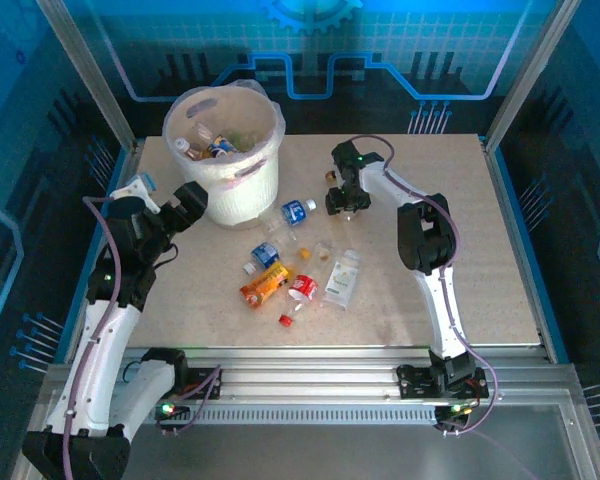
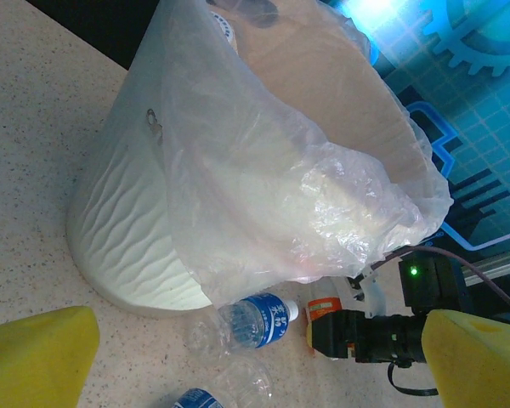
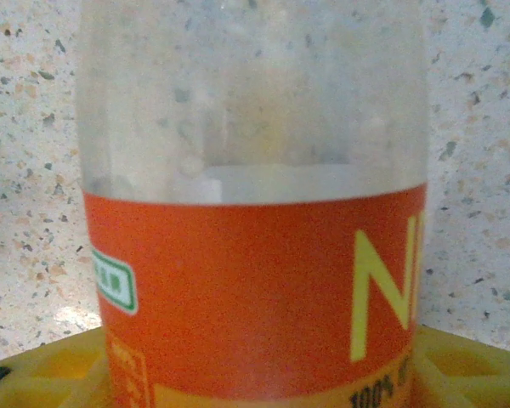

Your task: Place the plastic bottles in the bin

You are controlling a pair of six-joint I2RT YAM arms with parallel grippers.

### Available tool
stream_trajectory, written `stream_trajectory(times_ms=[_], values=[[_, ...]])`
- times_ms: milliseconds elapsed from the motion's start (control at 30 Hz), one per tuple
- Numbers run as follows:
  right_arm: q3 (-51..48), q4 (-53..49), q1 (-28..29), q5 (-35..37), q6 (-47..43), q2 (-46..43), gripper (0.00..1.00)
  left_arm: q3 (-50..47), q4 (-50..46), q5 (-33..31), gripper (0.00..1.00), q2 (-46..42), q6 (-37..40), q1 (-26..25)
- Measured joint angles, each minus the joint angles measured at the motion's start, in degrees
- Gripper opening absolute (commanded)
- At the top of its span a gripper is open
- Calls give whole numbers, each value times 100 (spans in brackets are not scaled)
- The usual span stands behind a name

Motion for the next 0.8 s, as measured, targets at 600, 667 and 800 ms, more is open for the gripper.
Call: stream_trajectory(times_ms=[600,667,800], values=[[-2063,774,0,15,-13,-2931,47,7,76,271,99,57,0,-33],[-2347,973,2,17,-13,-3453,47,9,120,295,99,101,0,-144],[-2872,1263,39,20,-35,-4323,46,70,247,271,99,245,7,-590]])
